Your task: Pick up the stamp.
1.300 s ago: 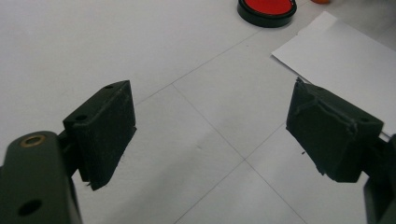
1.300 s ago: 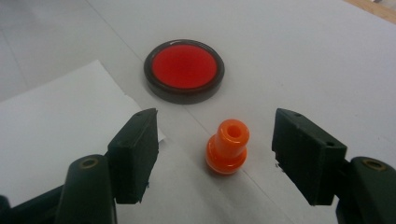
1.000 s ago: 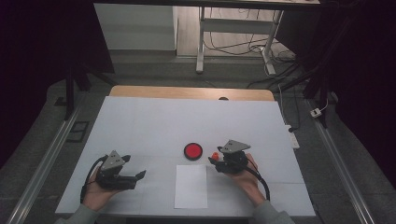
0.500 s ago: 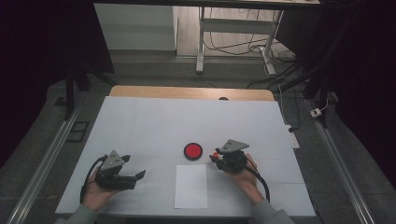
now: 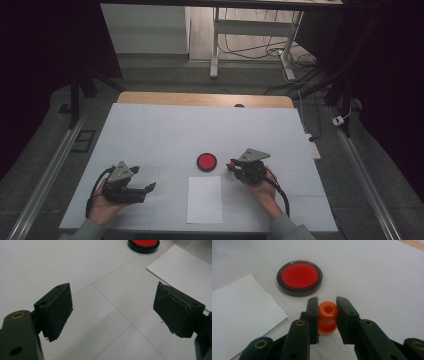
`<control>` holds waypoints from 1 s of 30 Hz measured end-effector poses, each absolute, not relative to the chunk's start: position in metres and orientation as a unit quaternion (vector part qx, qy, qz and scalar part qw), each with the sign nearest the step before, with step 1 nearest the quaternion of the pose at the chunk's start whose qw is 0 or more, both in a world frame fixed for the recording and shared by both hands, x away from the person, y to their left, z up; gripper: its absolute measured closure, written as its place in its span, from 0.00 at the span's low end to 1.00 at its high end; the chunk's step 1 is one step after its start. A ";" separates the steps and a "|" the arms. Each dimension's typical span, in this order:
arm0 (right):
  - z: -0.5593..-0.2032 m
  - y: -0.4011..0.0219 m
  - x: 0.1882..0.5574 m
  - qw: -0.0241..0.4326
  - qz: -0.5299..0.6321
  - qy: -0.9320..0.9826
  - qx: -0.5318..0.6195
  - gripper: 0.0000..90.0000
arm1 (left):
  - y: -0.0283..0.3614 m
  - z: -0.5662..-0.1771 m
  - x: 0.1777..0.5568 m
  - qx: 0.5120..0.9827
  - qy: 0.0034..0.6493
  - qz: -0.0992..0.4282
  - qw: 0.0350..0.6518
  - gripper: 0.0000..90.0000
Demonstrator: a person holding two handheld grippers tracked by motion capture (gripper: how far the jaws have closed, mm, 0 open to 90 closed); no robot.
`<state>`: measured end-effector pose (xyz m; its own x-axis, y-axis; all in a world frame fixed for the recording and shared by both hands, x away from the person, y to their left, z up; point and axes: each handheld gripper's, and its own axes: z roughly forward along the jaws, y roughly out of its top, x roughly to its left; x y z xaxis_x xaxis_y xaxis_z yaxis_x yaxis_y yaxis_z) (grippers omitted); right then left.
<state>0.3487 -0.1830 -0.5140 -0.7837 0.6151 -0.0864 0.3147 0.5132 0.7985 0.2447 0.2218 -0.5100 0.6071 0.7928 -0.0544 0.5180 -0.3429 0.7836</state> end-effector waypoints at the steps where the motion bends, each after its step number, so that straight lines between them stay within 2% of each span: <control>1: -0.513 -0.184 0.349 0.183 0.414 0.849 0.273 0.79 | 0.222 -0.510 0.245 0.801 0.409 0.171 0.402 0.18; 30: -0.478 -0.184 0.329 0.172 0.491 0.816 0.253 0.79 | 0.220 -0.514 0.245 0.803 0.410 0.172 0.396 0.18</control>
